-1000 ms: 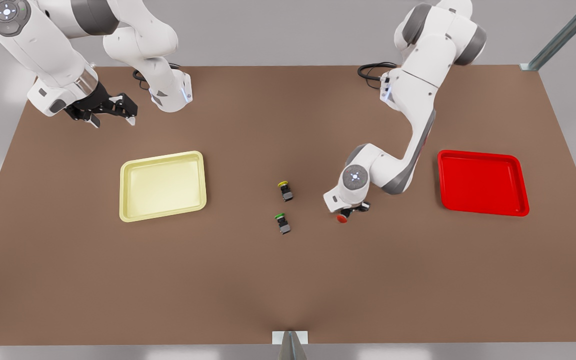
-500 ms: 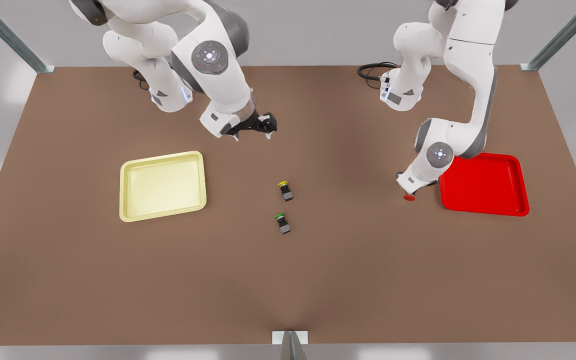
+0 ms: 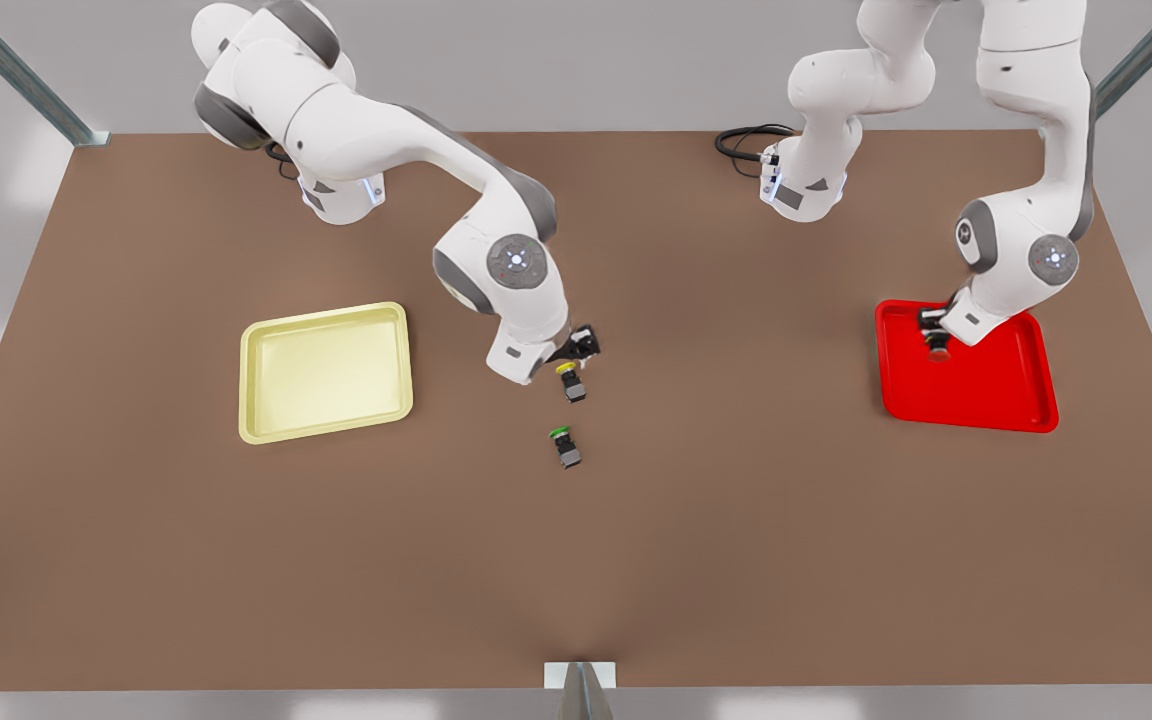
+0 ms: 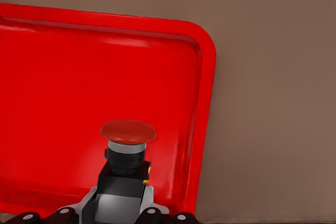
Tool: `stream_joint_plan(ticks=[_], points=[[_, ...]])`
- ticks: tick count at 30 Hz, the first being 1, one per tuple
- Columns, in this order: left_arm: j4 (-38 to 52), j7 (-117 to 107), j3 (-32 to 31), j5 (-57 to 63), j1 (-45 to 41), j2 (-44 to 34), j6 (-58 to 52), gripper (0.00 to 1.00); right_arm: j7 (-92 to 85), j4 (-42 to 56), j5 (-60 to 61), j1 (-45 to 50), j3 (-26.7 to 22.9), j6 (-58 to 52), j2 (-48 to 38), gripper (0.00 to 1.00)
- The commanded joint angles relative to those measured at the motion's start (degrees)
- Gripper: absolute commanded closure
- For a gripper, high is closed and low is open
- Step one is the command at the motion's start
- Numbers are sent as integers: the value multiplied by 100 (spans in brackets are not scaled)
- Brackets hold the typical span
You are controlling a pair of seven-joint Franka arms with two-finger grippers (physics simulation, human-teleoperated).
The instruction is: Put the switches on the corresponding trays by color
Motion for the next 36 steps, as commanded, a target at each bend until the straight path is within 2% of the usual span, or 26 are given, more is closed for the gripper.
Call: stream_joint_plan(ticks=[1,3,4,5,6,12,14,17,18,20,22,24,27,29,31,36], points=[[-4,62,77,-278,-162,-4,-21,45,-11,0,3,6,-43,17,12,0],[-30,62,121,-278,23,49,41,42,-142,0,-14,6,-78,17,21,0],[-30,62,121,-278,32,75,67,28,-134,0,-6,6,-78,17,65,0],[-21,53,121,-287,32,136,85,6,-143,9,-6,6,-78,17,91,0],[-13,9,112,-287,32,154,129,1,-160,9,-14,24,-69,26,179,0],[233,-96,-2,-384,32,40,120,0,-371,202,-41,165,-69,175,610,0],[734,-123,-503,-410,32,-22,85,1,-266,264,-50,287,-78,369,821,0],[1419,-149,-1153,-692,32,119,15,0,165,448,-32,639,-350,378,944,0],[1823,-131,-1188,-700,23,215,-266,0,226,440,-32,639,-350,421,1014,0],[3361,-201,-1593,-938,23,514,-1918,0,376,431,-41,789,-359,483,1058,0],[4469,-562,-1830,-1052,-12,567,-3140,0,279,405,-234,780,-377,492,1058,0],[5164,-905,-2050,-1052,-47,840,-3747,0,130,317,-322,718,-377,483,1049,0],[5507,-1028,-2050,-1034,-109,848,-4204,0,-11,325,-313,674,-447,483,1137,0],[6148,-1239,-2059,-1017,-162,1191,-4714,0,7,325,-304,701,-456,483,1278,0],[6438,-1318,-2059,-1017,-250,1454,-4723,0,-11,317,-322,710,-456,571,1304,0],[6509,-1485,-2059,-1017,-329,1525,-4705,0,24,264,-445,727,-456,755,1550,0]])
